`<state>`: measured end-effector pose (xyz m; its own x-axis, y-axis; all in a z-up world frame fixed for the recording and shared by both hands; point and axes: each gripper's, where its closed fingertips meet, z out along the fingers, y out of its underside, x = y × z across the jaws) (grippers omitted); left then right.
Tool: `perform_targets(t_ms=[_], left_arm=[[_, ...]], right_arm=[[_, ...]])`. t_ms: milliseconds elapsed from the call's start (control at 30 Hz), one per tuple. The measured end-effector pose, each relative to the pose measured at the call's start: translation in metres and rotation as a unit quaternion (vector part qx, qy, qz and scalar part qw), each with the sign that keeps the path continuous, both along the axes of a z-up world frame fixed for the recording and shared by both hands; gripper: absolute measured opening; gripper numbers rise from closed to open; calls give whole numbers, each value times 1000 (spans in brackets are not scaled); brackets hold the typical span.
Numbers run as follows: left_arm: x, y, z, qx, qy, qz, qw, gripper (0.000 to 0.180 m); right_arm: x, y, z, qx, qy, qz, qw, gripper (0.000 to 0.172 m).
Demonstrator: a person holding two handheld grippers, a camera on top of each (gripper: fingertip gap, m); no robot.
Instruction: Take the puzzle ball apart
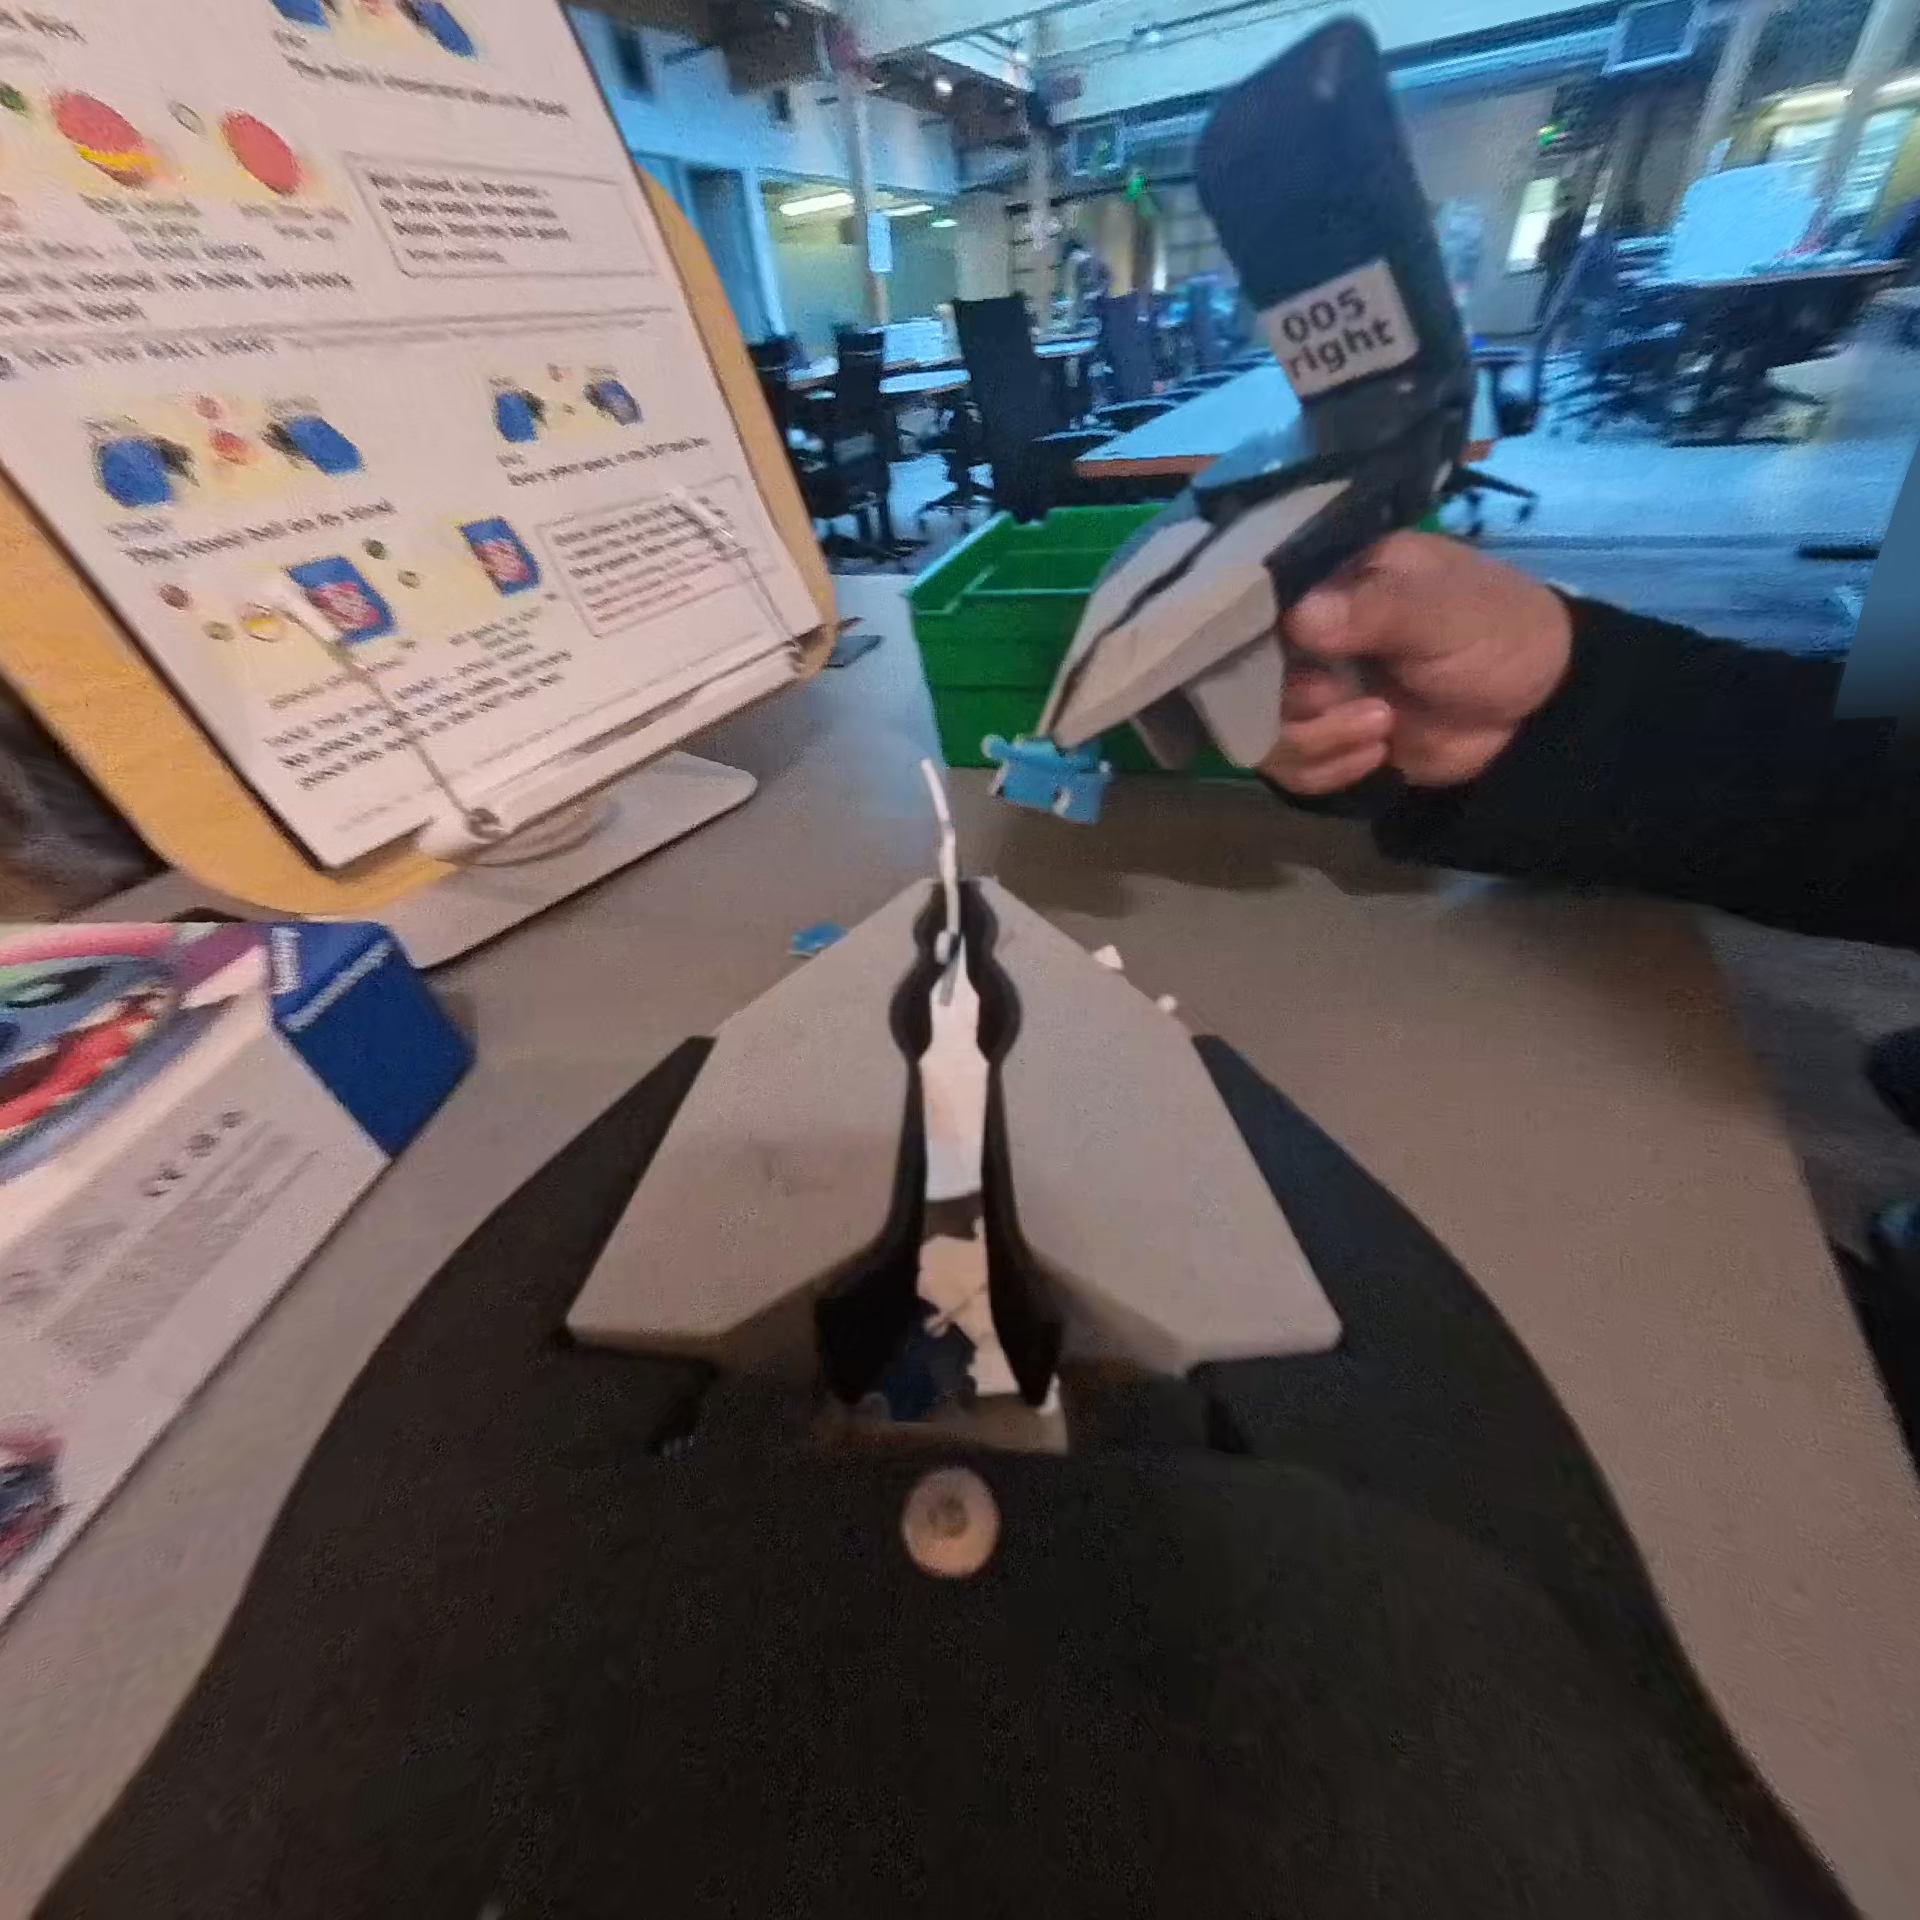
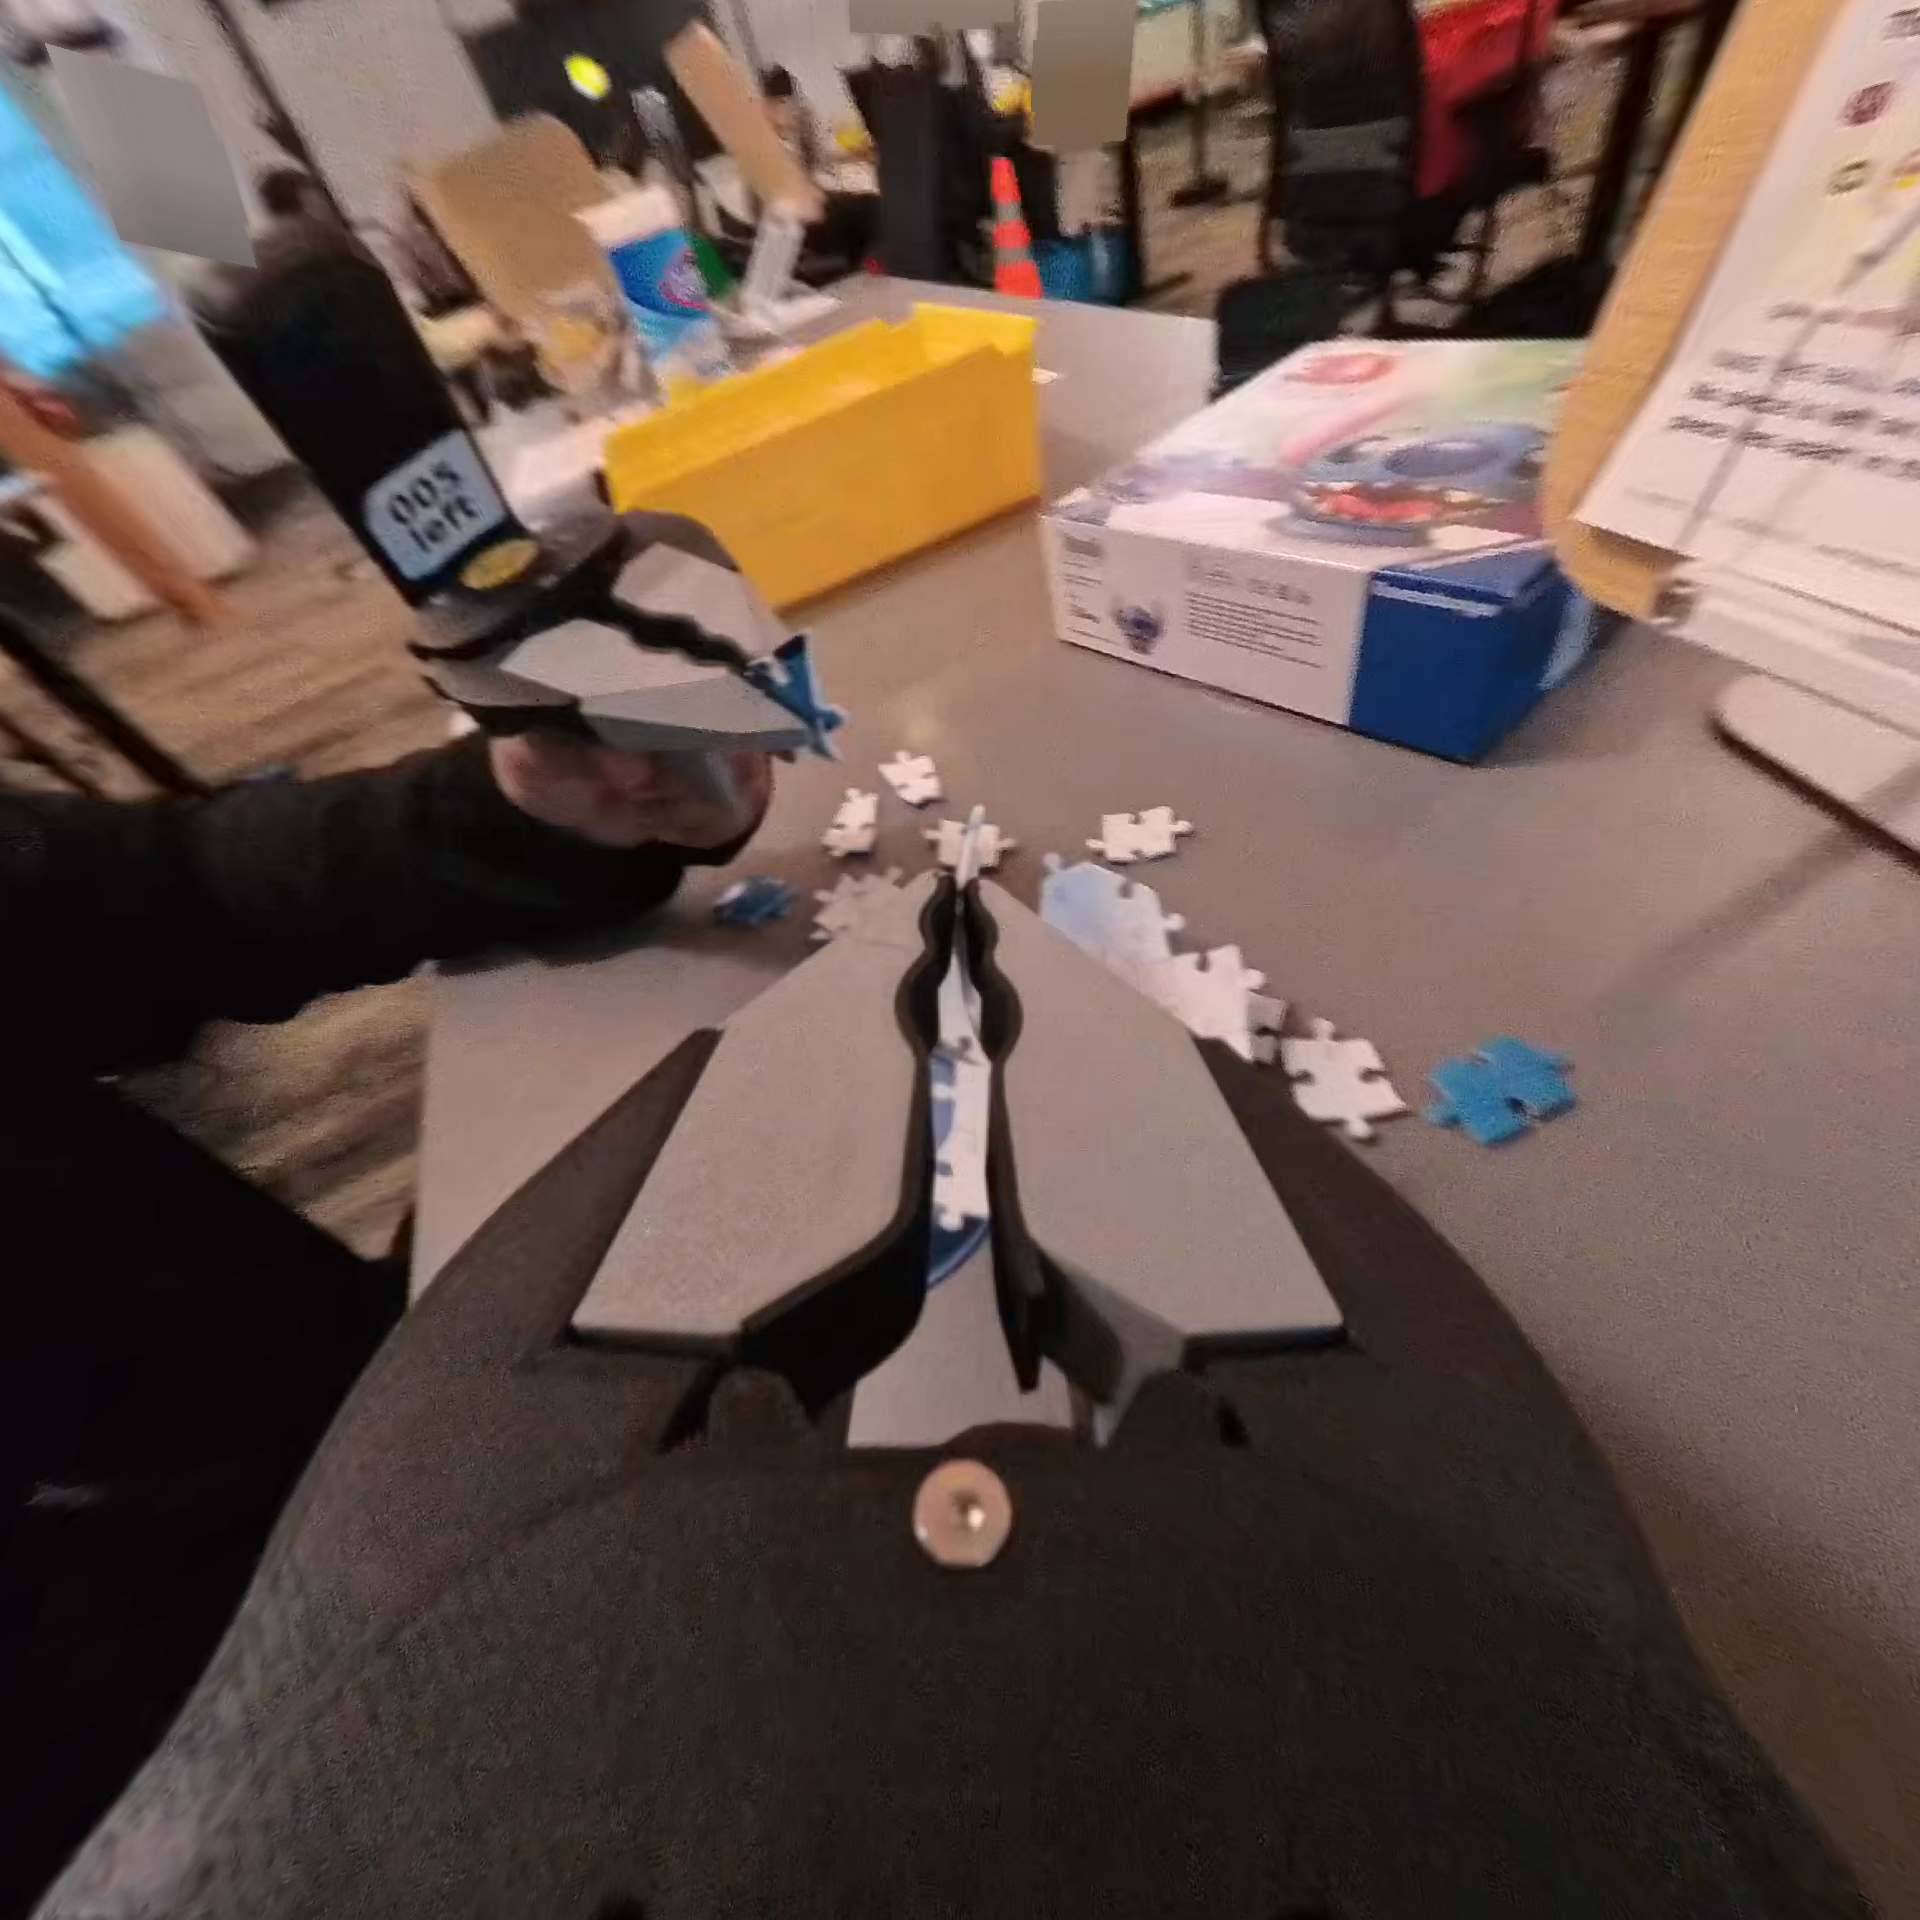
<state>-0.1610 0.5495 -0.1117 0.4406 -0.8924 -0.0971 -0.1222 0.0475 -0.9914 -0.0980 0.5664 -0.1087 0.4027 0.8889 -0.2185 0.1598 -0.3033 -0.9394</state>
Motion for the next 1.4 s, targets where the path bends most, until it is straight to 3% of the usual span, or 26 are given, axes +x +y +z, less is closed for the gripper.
perform_targets(t_ms=[100, 167, 233, 333, 400, 467, 533, 600, 633, 700, 833, 933, 967, 1033, 1133, 1233, 1300, 1333, 1367, 1400], left_arm=[[16, -21, -35, -63, 62, -89, 992, 0], [20, -19, -52, -64, 102, -81, 989, 0], [25, -23, -57, -56, 120, -91, 987, 0], [33, -27, -49, -38, 112, -92, 989, 0], [38, -28, -43, -22, 108, -85, 990, 0], [43, -34, -41, -16, 111, -92, 989, 0], [48, -40, -39, -18, 105, -102, 989, 0], [55, -48, -36, -30, 98, -128, 986, 0], [58, -52, -34, -39, 91, -137, 986, 0], [65, -60, -32, -55, 79, -163, 982, 0], [70, -72, -27, -59, 58, -194, 978, 0], [68, -69, -28, -52, 61, -180, 980, 0], [67, -69, -28, -56, 58, -182, 980, 1], [63, -62, -27, -67, 52, -165, 983, 13], [52, -42, -27, -64, 65, -116, 989, 25], [34, -26, -42, -40, 130, -69, 988, 28], [31, -21, -57, -43, 177, -59, 982, 36], [34, -24, -66, -49, 204, -68, 975, 43], [37, -26, -75, -49, 233, -72, 969, 48], [40, -27, -84, -37, 267, -74, 960, 51]], right_arm=[[44, 6, 35, 85, -54, -117, 988, 0], [114, 19, 67, 143, -114, -254, 950, 0], [194, 30, 85, 145, -164, -364, 905, 0], [284, 50, 55, 55, -251, -411, 875, 7], [314, 55, 31, -8, -281, -425, 860, 52], [293, 48, 34, 8, -244, -393, 886, 47], [237, 30, 45, 44, -188, -316, 929, 45], [149, -8, 46, 41, -114, -152, 981, 51], [107, -32, 42, 27, -84, -61, 994, 51], [49, -65, 26, 6, -58, 45, 997, 55], [0, -71, -8, -5, -69, 88, 994, 45], [-15, -80, -11, -22, -48, 134, 990, 2], [-16, -80, -11, -22, -47, 137, 989, 1], [-12, -74, -11, -7, -68, 116, 991, 0], [42, -24, 21, 93, -126, -67, 985, 0], [156, 26, 68, 176, -208, -287, 918, 0], [216, 45, 61, 128, -261, -352, 890, 0], [229, 48, 51, 91, -276, -354, 889, 10], [229, 48, 47, 74, -275, -345, 894, 36], [213, 43, 49, 85, -259, -319, 908, 44]])
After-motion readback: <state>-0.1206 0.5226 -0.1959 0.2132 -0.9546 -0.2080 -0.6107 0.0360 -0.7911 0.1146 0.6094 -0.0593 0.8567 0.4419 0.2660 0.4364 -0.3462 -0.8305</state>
